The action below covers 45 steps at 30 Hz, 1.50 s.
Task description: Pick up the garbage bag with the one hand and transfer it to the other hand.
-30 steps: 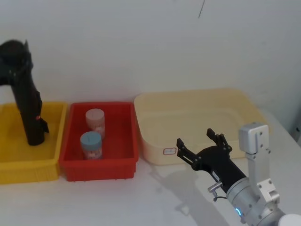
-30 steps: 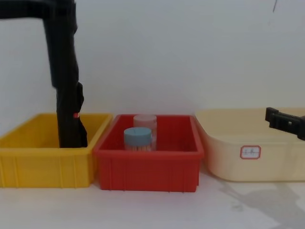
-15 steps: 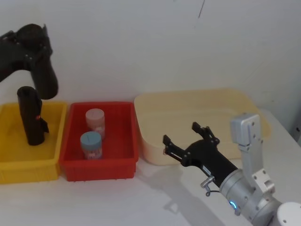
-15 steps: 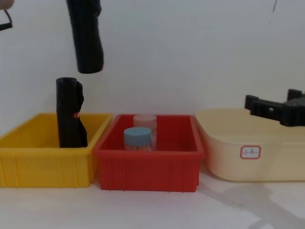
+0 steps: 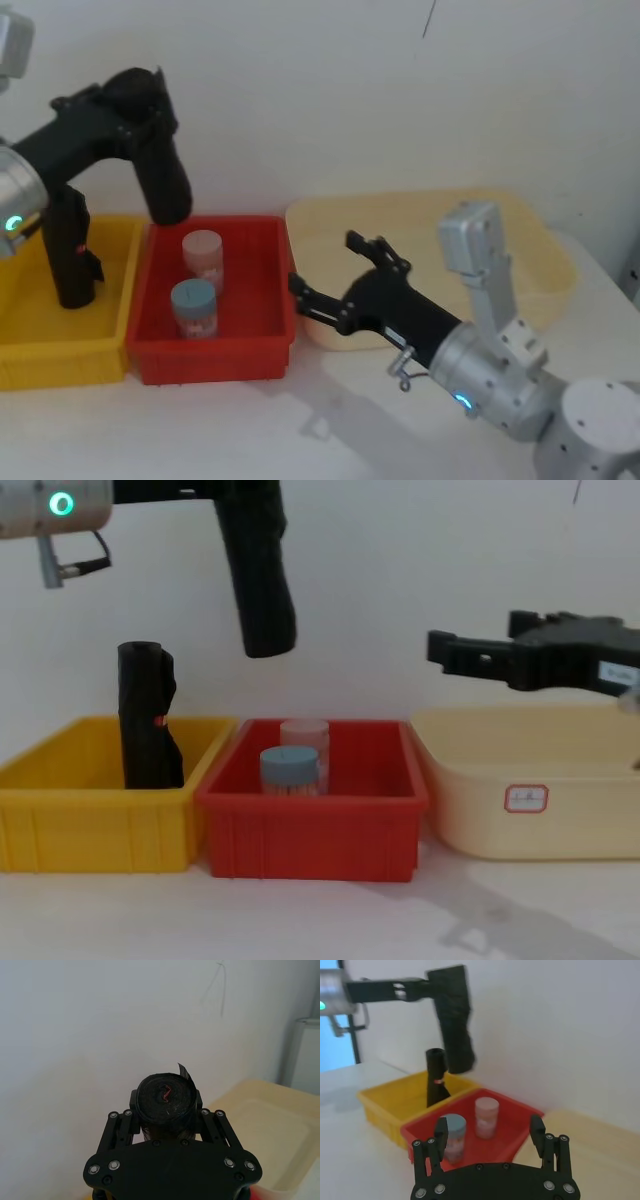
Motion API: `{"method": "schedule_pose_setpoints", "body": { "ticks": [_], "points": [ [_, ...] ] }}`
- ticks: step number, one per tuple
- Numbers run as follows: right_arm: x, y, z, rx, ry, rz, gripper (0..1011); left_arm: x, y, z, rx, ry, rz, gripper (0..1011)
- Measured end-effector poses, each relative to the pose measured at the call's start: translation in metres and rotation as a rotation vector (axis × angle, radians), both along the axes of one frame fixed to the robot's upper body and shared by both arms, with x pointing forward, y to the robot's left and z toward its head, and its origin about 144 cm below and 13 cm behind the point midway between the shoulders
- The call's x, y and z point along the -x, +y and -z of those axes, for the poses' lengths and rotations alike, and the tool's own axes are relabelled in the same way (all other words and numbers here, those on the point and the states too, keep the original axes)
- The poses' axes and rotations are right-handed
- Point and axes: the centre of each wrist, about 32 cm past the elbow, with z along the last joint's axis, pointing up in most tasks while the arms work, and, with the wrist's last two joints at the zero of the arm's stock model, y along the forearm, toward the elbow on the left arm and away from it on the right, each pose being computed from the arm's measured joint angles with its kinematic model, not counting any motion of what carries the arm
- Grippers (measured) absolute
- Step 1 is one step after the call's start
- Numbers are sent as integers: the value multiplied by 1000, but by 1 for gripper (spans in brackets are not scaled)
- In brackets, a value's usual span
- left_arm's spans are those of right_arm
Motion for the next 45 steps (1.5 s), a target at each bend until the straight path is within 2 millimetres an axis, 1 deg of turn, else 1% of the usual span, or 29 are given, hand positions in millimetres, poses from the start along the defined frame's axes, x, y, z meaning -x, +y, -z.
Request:
{"method": "schedule_pose_setpoints", "body": {
  "ticks": [10,20,27,45],
  "points": [
    [-22,21,-13,59,-38,-65,1001,-11,-27,5,29,38,83,532],
    [-37,34,-14,117,-59,-75,1000,-14,-44,4,36,62,146,532],
    [-48,41,-11,160,-70,-59,1001,-14,-50,2,33,77,170,531],
    [-74,45,-3,187,-73,21,1000,-17,-53,-1,22,96,189,532]
  ]
}}
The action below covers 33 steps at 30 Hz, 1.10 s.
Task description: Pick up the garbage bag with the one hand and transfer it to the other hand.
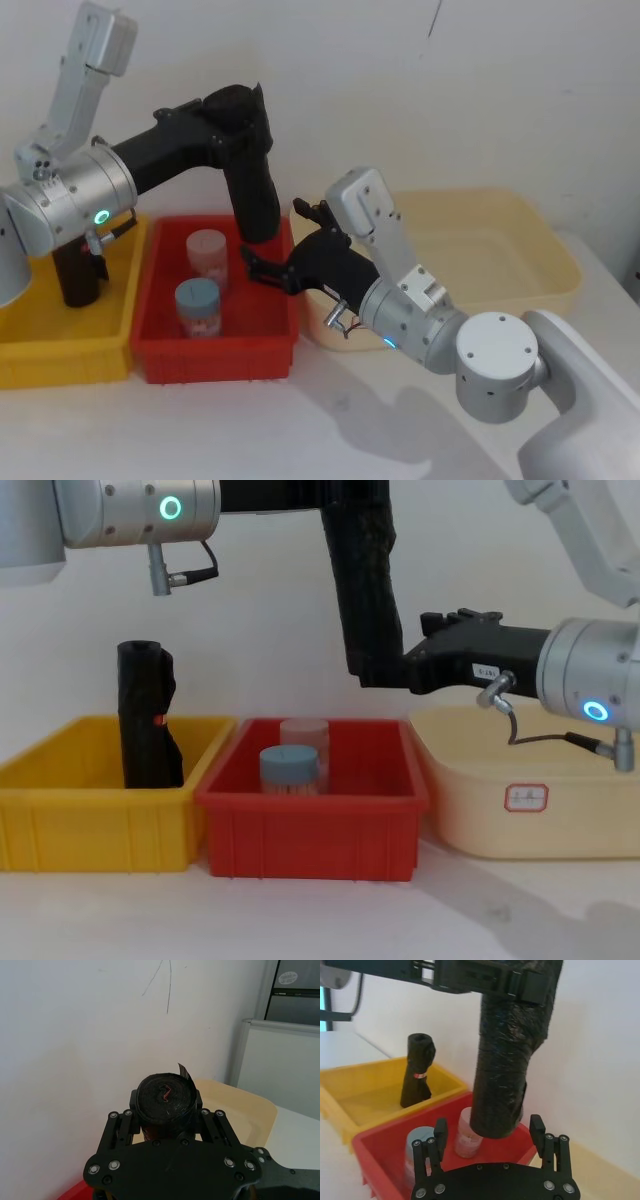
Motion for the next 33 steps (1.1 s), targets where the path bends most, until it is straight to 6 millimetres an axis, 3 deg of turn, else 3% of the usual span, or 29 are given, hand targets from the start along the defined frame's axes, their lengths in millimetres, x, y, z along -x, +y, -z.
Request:
{"method": "schedule_pose_setpoints", "body": {
  "ticks": [33],
  "points": [
    [-32,25,1,-67,42,24,1001,-11,-13,7,-25,18,38,531]
  ]
}}
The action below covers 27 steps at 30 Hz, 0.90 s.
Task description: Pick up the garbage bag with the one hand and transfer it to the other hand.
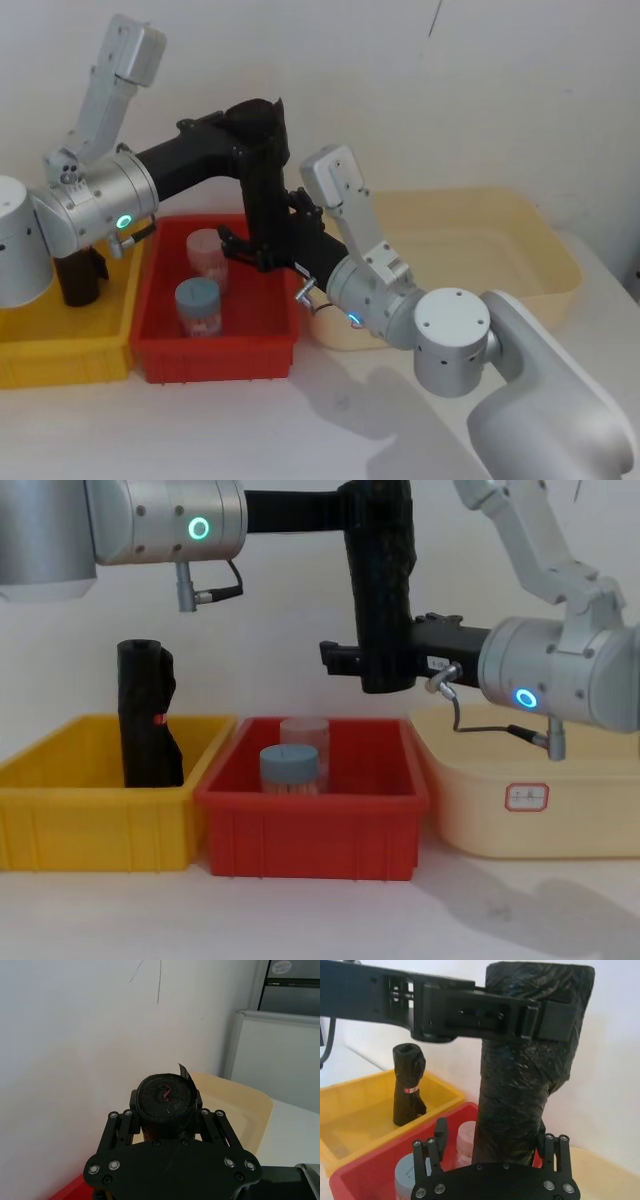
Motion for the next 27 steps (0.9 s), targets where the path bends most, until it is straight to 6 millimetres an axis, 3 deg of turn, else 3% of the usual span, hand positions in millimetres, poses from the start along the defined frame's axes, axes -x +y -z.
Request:
{"method": "schedule_pose_setpoints", "body": {
  "ticks": [9,16,27],
  "points": [
    [-3,4,-1,-10,4,-5,865,-1,-1,1,-4,-1,7,531],
    [-4,5,-1,-14,6,-7,634,-1,-2,2,-6,-2,9,531],
    [-4,6,-2,-17,8,-9,598,-1,-2,2,-7,-2,11,531]
  ]
}}
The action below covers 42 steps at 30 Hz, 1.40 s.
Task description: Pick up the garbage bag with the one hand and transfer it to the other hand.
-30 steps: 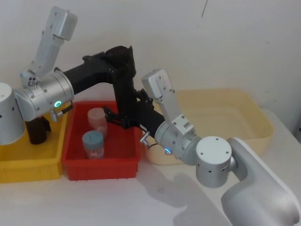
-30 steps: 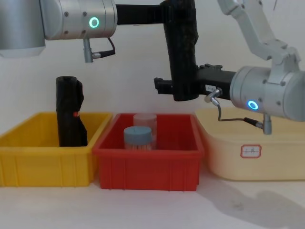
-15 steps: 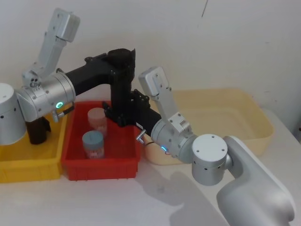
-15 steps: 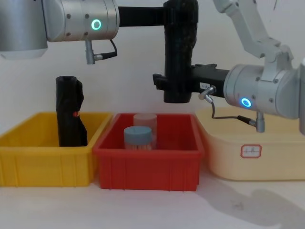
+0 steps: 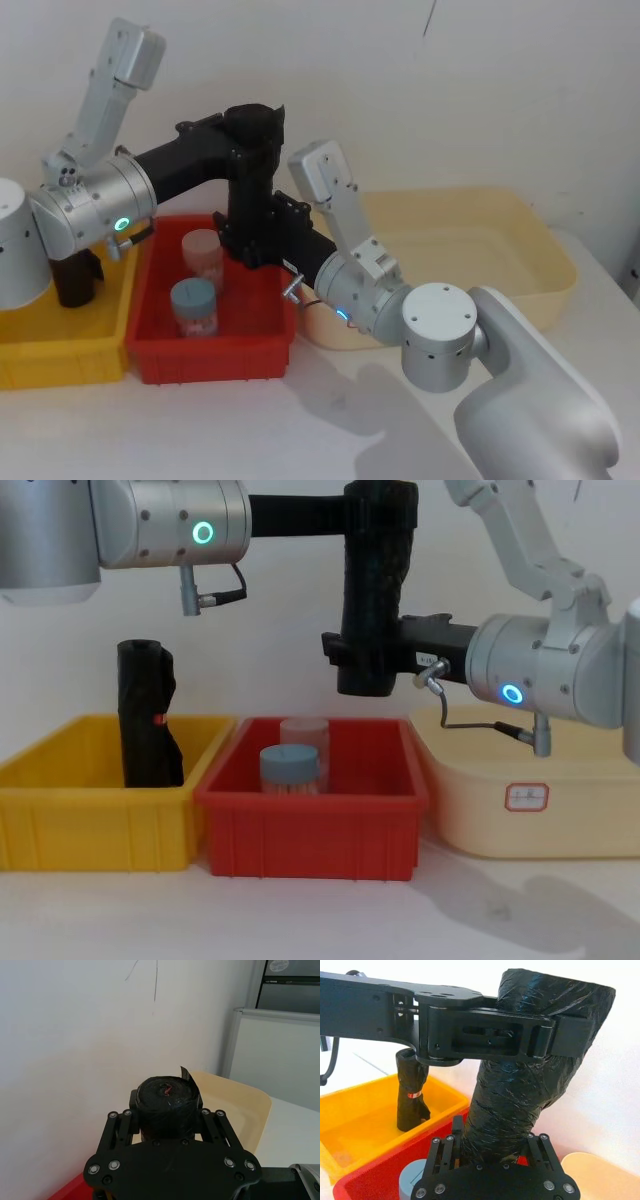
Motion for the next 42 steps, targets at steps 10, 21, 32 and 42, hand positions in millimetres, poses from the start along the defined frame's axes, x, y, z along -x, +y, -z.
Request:
{"method": "schedule_pose_setpoints", "body": {
  "ticks": [10,21,32,42],
  "points": [
    [0,-1,0,-5,-13,9,596,0,0,0,-1,0,1,789],
    [1,-2,1,-9,-54,67,594,0,0,0,2,2,0,1001],
    [-3,-9,2,-6,-78,164,594,6,8,1,55,28,6,1001],
    [-7,-19,4,5,-74,253,594,16,20,2,87,49,-9,1002]
  ]
}}
